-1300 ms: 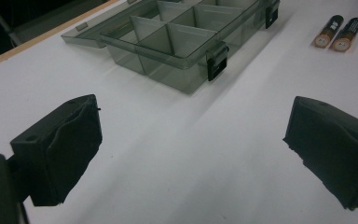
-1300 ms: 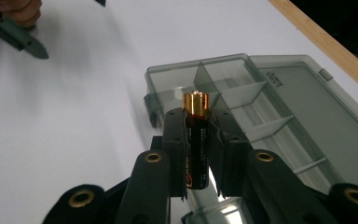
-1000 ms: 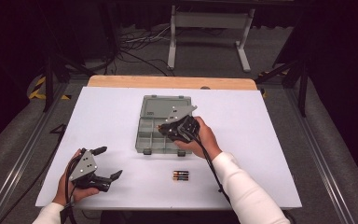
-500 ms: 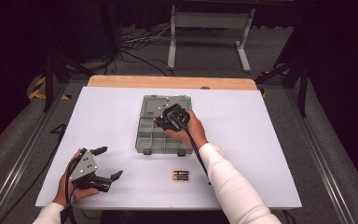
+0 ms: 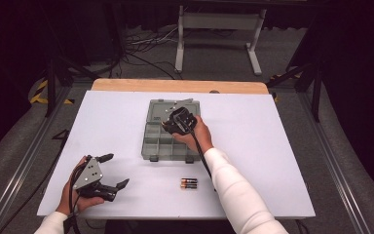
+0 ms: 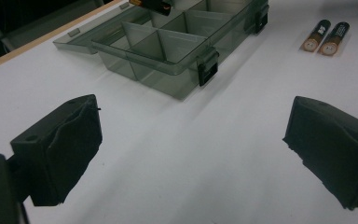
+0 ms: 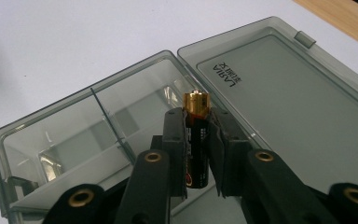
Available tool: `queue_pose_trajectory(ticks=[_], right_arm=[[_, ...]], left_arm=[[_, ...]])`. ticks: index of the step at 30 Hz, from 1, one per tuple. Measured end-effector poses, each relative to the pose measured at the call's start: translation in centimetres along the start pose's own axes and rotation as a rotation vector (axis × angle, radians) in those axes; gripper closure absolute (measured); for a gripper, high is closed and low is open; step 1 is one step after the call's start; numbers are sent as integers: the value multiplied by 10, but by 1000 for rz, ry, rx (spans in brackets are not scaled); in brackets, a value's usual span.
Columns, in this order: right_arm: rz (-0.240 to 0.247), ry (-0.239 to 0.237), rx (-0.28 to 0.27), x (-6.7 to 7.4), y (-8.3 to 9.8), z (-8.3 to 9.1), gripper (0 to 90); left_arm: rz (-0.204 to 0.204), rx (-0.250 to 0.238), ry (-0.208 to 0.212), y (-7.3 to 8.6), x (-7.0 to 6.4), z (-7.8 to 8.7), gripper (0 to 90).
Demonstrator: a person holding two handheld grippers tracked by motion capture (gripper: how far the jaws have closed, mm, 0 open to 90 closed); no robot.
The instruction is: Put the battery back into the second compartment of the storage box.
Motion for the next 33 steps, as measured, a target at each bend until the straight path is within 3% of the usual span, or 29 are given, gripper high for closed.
queue_pose_trajectory(ticks=[22,23,28,33], right_arm=[[-8,-15,34,8,10,-7,777],[-6,-14,33,8,11,-8,900],[-6,11,44,8,11,-9,840],[-13,15,19,7,12,-6,825]], left_arm=[[-4,-1,4,0,-1,0,41],[-4,-1,5,0,-1,0,41],[-4,2,10,0,-2,-1,40],[-3,4,9,1,-2,-1,40]])
Point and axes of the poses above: each handheld gripper's, and its own axes: z roughly backward along the jaws, y roughly out of its underside, x roughly to its left, the point moved 5 cm from there along -z, roughly forward along the jaws, and after that the axes turned 4 degrees about -y, right-handed, at the moved point
